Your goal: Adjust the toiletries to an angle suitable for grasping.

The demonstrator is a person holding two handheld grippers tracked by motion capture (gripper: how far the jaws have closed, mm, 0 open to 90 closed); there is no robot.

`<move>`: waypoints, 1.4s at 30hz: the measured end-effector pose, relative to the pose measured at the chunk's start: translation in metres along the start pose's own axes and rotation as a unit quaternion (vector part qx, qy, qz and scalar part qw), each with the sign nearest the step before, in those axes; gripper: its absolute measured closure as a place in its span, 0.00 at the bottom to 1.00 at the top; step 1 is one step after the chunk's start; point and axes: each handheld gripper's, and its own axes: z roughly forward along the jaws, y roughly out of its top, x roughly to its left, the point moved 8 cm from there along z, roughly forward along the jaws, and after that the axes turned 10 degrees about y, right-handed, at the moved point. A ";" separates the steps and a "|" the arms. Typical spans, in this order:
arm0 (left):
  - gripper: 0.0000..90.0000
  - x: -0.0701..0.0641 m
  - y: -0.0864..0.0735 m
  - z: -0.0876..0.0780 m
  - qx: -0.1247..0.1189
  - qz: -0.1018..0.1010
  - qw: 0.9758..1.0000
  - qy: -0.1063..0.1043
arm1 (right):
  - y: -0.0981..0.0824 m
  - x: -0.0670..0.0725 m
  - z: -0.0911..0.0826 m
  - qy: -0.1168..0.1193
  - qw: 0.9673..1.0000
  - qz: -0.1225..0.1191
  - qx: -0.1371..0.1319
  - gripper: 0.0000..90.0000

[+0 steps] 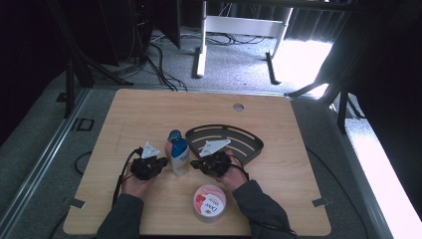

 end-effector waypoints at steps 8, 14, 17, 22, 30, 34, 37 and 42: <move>0.91 -0.001 -0.002 0.000 0.005 0.001 1.000 -0.003 | -0.056 -0.030 -0.017 -0.068 0.996 0.053 0.032 1.00; 0.91 -0.005 -0.003 0.003 0.011 0.013 1.000 -0.004 | -0.064 -0.040 -0.015 -0.091 0.993 0.068 0.035 1.00; 0.91 -0.005 -0.003 0.003 0.012 0.017 1.000 -0.002 | -0.063 -0.045 -0.012 -0.099 0.992 0.075 0.034 1.00; 0.91 -0.006 -0.003 0.004 0.012 0.024 1.000 0.005 | -0.063 -0.052 -0.008 -0.111 0.990 0.080 0.037 1.00; 0.90 -0.008 -0.005 0.005 0.017 0.030 0.999 0.005 | -0.065 -0.058 -0.004 -0.109 0.989 0.095 0.043 1.00; 0.90 -0.009 -0.005 0.005 0.017 0.030 0.999 0.005 | -0.066 -0.056 -0.005 -0.103 0.990 0.089 0.046 1.00; 0.90 -0.009 -0.005 0.005 0.017 0.030 0.999 0.005 | -0.068 -0.052 -0.005 -0.099 0.990 0.091 0.038 1.00; 0.90 -0.010 -0.005 0.004 0.018 0.032 0.999 0.003 | -0.069 -0.047 -0.005 -0.094 0.991 0.081 0.042 1.00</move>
